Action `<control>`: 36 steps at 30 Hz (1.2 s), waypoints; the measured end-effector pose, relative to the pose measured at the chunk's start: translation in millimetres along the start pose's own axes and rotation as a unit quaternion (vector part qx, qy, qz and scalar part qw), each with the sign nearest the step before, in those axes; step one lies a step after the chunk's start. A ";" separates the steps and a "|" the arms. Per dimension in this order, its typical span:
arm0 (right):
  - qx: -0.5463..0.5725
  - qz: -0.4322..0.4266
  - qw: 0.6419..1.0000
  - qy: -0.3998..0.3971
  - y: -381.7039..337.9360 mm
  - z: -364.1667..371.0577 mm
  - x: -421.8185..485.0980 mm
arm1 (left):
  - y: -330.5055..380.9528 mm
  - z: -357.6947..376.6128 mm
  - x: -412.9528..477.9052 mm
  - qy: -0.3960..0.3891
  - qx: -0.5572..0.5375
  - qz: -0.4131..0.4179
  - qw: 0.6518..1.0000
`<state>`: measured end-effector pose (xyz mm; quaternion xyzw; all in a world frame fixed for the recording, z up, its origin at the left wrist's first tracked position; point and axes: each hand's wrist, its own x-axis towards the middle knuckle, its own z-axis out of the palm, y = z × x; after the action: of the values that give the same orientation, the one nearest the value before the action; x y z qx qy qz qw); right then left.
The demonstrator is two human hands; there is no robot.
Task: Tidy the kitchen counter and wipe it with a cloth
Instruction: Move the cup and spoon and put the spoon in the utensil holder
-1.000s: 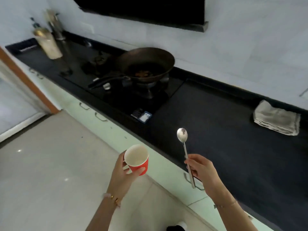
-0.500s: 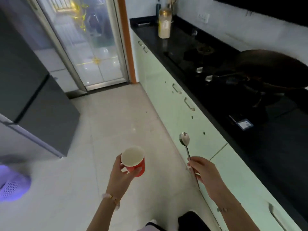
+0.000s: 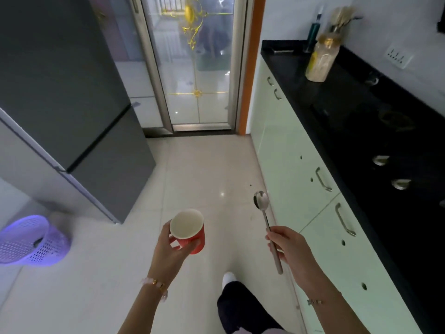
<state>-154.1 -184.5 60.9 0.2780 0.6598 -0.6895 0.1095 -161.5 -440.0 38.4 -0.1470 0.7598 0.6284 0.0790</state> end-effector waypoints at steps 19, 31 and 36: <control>0.019 0.013 0.999 0.041 -181.1 70.5 303.2 | 121.2 37.8 352.3 -0.018 0.009 -0.010 1.000; 0.073 -0.034 0.988 0.132 -328.4 110.6 476.6 | 247.3 70.8 612.0 -0.141 0.055 0.062 0.987; 0.088 -0.021 0.984 0.156 -359.9 105.3 555.6 | 268.1 109.4 698.5 -0.165 0.061 0.041 0.984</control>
<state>-822.0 -128.9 70.5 0.3767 0.6109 -0.6955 -0.0341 -914.8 -374.9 53.7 -0.0050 0.7783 0.5996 0.1863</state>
